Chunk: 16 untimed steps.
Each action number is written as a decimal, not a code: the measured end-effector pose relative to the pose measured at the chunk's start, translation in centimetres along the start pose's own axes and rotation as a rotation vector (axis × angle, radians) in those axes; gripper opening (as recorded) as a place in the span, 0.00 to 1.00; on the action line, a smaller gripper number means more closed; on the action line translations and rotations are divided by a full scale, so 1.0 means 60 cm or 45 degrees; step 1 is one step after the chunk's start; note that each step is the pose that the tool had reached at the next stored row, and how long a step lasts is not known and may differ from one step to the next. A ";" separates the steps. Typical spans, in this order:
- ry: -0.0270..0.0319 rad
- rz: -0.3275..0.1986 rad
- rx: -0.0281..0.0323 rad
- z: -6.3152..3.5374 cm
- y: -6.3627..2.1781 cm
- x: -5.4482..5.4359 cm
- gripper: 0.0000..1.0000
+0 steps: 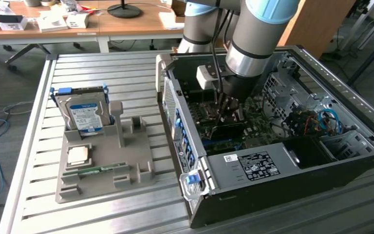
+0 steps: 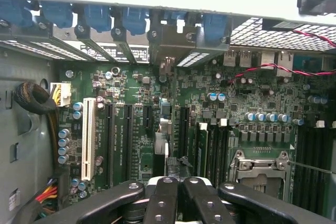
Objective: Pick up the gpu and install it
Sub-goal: 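Press down on the gpu until it lock into place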
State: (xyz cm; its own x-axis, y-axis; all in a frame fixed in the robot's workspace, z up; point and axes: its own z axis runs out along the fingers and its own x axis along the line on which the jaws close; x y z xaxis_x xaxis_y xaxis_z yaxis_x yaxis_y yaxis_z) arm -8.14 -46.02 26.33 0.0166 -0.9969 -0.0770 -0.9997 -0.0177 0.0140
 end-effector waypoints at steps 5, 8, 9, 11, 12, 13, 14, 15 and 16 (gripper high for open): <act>0.0000 0.000 -0.0002 0.000 0.000 0.000 0.11; 0.0000 0.000 0.0000 0.001 0.000 0.000 0.11; 0.0001 0.000 0.0000 0.001 0.000 0.000 0.11; 0.0001 0.000 0.0000 0.001 0.000 0.000 0.11; 0.0001 0.000 0.0000 0.001 0.000 0.000 0.11; -0.0001 0.000 0.0005 0.001 0.000 0.000 0.11; -0.0009 0.000 0.0013 0.002 0.001 0.000 0.11; -0.0011 0.000 0.0025 0.002 0.001 0.000 0.11; -0.0011 0.000 0.0029 0.002 0.001 0.000 0.11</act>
State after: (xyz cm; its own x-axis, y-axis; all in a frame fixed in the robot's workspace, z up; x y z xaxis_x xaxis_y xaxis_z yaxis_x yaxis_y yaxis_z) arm -8.22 -46.03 26.20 0.0167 -0.9968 -0.0778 -0.9998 -0.0177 0.0118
